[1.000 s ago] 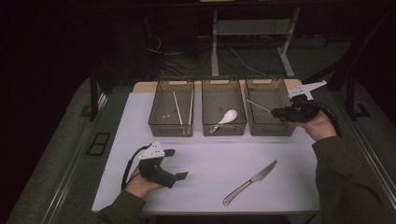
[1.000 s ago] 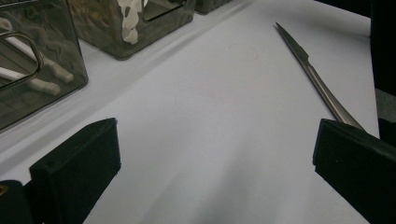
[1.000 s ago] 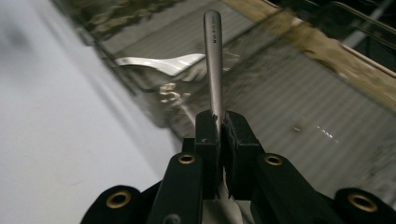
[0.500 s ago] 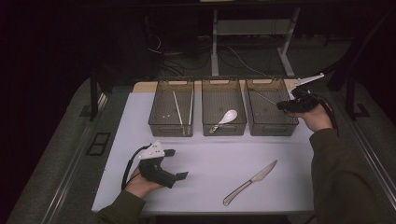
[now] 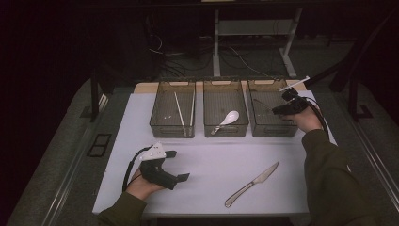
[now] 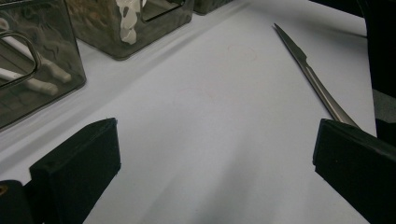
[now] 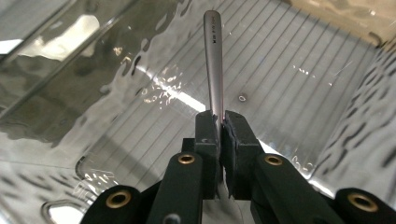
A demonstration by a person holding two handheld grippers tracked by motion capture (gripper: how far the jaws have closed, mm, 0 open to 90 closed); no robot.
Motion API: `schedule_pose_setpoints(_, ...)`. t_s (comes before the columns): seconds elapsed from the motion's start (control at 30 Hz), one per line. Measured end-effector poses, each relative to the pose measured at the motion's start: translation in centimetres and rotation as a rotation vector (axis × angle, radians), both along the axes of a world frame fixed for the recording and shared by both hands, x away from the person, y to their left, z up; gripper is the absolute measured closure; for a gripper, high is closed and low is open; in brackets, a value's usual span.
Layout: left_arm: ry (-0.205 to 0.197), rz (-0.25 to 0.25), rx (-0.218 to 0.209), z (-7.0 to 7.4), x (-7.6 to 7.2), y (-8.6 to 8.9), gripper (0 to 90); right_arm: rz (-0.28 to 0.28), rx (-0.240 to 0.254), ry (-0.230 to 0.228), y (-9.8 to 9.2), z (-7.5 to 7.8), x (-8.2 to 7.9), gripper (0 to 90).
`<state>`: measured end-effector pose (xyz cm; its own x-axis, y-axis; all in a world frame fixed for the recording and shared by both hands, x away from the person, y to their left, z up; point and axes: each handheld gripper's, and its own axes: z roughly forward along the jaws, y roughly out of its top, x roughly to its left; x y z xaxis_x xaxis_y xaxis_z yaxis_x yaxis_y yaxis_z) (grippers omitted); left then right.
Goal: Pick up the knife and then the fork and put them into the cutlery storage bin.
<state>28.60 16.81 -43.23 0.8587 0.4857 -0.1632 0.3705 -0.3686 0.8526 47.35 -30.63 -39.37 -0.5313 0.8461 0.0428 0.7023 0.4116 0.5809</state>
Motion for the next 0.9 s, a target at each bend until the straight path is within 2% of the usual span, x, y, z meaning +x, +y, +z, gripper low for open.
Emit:
schedule_pose_setpoints(0.4, 0.002, -0.003, 0.0, -0.02, 0.01, -0.02, 0.0, 0.004, -0.029, 0.07, 0.62, -1.01, 0.35, 84.3)
schedule_pose_setpoints(0.63, 0.003, -0.003, 0.0, -0.03, 0.02, -0.03, 0.0, 0.015, -0.024, 0.072, 0.64, -1.06, 0.3, 83.5)
schedule_pose_setpoints(0.77, 0.003, -0.003, 0.0, -0.02, 0.0, -0.02, 0.0, 0.018, -0.002, 0.053, 0.51, -0.74, 0.25, 78.0)
schedule_pose_setpoints(0.87, 0.003, -0.004, 0.001, -0.03, 0.01, -0.03, 0.0, 0.008, 0.027, 0.044, 0.29, -0.44, 0.17, 70.8)
schedule_pose_setpoints(0.9, 0.003, -0.003, 0.001, -0.03, 0.0, -0.03, 0.0, 0.007, 0.037, 0.041, 0.21, -0.34, 0.14, 65.6)
